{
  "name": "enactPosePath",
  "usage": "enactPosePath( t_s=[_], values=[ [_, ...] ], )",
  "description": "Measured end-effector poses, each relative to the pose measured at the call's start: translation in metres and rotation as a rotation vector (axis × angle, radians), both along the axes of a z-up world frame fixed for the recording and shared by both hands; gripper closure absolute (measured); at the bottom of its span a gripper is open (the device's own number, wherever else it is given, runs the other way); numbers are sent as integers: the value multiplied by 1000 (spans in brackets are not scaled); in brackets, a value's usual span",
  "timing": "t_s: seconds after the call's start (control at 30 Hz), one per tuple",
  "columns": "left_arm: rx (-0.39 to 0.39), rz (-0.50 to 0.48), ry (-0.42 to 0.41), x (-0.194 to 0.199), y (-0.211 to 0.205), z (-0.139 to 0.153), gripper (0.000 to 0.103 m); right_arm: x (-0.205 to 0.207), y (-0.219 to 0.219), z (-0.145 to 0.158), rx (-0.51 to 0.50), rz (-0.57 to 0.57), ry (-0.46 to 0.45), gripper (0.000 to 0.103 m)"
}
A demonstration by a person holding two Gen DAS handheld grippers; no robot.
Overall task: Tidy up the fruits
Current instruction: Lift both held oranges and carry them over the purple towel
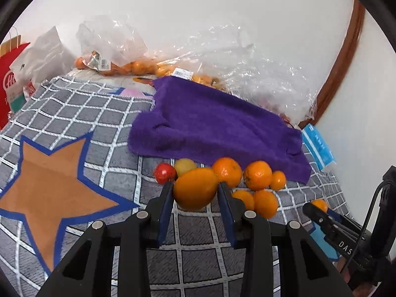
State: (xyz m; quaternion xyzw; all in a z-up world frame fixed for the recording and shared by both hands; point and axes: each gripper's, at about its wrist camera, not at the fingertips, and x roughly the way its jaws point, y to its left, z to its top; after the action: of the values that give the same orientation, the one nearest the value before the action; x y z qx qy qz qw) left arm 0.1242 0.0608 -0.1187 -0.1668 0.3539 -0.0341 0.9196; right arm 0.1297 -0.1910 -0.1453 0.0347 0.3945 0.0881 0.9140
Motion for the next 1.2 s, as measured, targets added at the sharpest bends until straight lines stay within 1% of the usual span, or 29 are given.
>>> enactPosePath(
  t_s=[0.13,0.23,0.47,0.63,0.73,0.9,1.07,1.2],
  values=[
    [19,2,-4,7,-1,13,69,10,2,18,-30,1,-37,63],
    [31,4,-8,17,-3,24,69,19,2,30,-18,10,-55,63],
    [55,16,-66,51,-5,51,69,43,8,53,-29,11,-115,63],
    [56,20,-96,76,-7,58,69,66,15,62,-21,16,-137,63],
    [77,30,-98,95,-7,54,69,83,19,62,-12,22,-136,63],
    [66,23,-79,112,-5,38,69,109,28,60,-26,28,-143,63],
    [38,28,-59,118,2,17,69,122,21,44,-5,6,-129,63],
    [28,42,-40,122,5,10,69,132,13,30,-1,-15,-100,63]
  ],
)
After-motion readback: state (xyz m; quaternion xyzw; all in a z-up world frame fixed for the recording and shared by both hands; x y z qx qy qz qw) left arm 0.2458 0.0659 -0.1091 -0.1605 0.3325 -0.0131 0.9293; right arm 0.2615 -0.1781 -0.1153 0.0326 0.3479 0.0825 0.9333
